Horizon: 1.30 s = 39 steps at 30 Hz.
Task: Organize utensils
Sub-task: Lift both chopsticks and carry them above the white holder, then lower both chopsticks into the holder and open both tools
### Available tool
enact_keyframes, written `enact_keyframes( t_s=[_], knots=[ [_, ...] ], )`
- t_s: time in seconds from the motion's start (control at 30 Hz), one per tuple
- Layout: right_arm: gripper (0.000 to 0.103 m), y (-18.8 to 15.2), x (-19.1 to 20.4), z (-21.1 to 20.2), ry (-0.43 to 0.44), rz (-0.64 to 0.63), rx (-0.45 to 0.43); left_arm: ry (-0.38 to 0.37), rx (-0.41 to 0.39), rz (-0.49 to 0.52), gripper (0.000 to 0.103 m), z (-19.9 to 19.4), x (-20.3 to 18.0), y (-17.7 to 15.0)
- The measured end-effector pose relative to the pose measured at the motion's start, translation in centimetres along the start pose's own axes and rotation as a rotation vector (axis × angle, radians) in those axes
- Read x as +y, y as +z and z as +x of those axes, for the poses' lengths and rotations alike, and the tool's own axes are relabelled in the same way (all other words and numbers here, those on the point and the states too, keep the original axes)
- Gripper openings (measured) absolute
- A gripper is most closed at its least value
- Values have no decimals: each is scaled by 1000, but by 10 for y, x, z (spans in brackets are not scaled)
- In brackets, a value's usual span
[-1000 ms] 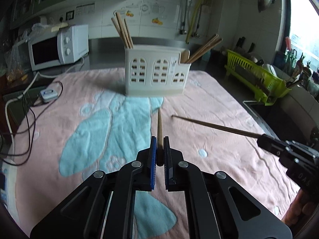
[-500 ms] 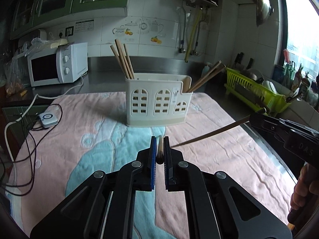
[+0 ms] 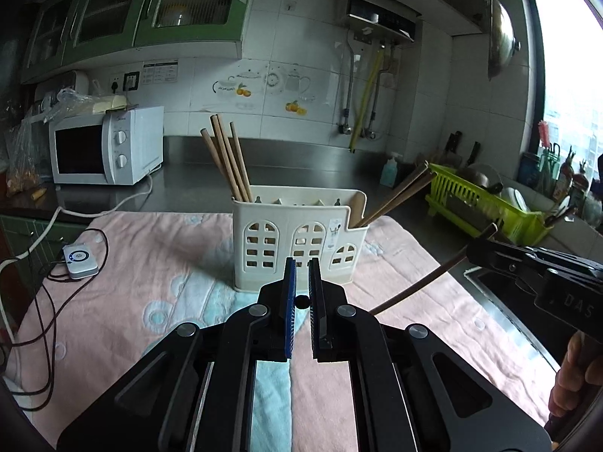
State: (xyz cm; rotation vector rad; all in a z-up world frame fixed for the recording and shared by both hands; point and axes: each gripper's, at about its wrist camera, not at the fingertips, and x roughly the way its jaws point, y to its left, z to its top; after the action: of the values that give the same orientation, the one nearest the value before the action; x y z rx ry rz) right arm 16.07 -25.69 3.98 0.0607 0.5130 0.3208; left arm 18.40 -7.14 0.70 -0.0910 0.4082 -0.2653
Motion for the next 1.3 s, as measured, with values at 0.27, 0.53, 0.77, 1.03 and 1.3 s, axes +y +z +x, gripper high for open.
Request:
enact_keyframes(
  t_s=[0.27, 0.53, 0.77, 1.03, 1.3],
  knots=[
    [7, 21, -2, -8, 33, -16, -10, -38, -6, 11, 5, -8, -1, 30],
    [7, 73, -7, -17, 64, -52, -19, -46, -6, 41, 5, -6, -1, 70],
    [7, 125, -9, -22, 58, -87, -52, -56, -79, 46, 5, -7, -2, 120],
    [7, 170, -17, -15, 14, -115, -101, -31, -205, 73, 5, -8, -6, 186],
    [7, 189, -24, 19, -6, -118, -97, -4, -278, 86, 5, 24, -7, 236]
  ],
)
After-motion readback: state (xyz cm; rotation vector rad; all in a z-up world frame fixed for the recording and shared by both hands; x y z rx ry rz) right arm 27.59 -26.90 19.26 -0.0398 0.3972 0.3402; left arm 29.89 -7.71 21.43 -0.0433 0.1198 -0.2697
